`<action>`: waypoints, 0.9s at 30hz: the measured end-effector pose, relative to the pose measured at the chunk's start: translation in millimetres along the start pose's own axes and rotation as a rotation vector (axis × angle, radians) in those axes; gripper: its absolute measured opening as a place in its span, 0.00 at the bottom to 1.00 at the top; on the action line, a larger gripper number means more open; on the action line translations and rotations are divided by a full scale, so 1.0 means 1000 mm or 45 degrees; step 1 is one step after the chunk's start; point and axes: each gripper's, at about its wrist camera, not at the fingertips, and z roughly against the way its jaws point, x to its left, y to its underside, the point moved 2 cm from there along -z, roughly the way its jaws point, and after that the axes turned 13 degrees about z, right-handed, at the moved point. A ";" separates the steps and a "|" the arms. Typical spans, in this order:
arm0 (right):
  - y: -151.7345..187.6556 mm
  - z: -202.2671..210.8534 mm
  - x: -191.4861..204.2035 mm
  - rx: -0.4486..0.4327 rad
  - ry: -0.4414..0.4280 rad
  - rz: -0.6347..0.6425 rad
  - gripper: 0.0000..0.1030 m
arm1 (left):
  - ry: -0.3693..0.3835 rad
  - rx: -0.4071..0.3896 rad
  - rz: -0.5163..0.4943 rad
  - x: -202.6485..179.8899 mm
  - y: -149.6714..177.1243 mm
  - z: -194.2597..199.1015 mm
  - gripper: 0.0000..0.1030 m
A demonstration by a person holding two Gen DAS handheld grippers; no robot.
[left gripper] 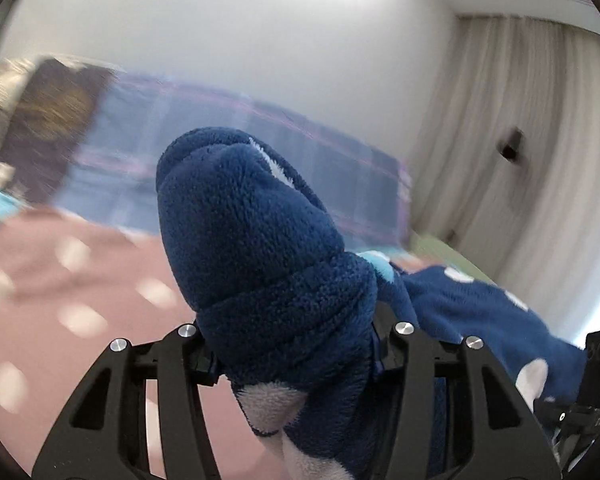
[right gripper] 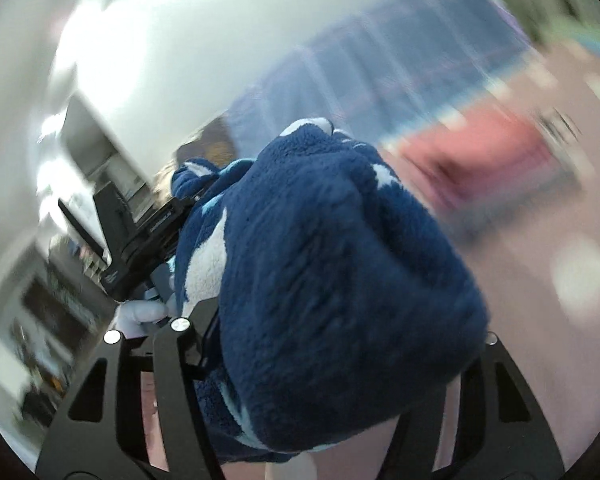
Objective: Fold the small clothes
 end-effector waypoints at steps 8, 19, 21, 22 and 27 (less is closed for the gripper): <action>-0.111 -0.173 -0.001 0.117 -0.086 0.140 0.61 | -0.309 -0.219 0.140 0.094 -0.070 -0.049 0.55; 0.002 -0.320 -0.129 0.293 0.040 -0.205 0.88 | -0.463 0.255 0.514 0.246 0.019 -0.172 0.85; -0.003 -0.313 -0.120 0.281 0.090 -0.142 0.89 | -0.477 0.238 0.501 0.244 0.019 -0.169 0.85; -0.004 -0.310 -0.114 0.267 0.145 -0.096 0.89 | -0.505 0.210 0.463 0.236 0.017 -0.163 0.85; -0.011 -0.250 -0.067 0.154 0.326 0.115 0.89 | -0.501 0.073 0.292 0.201 0.011 -0.116 0.85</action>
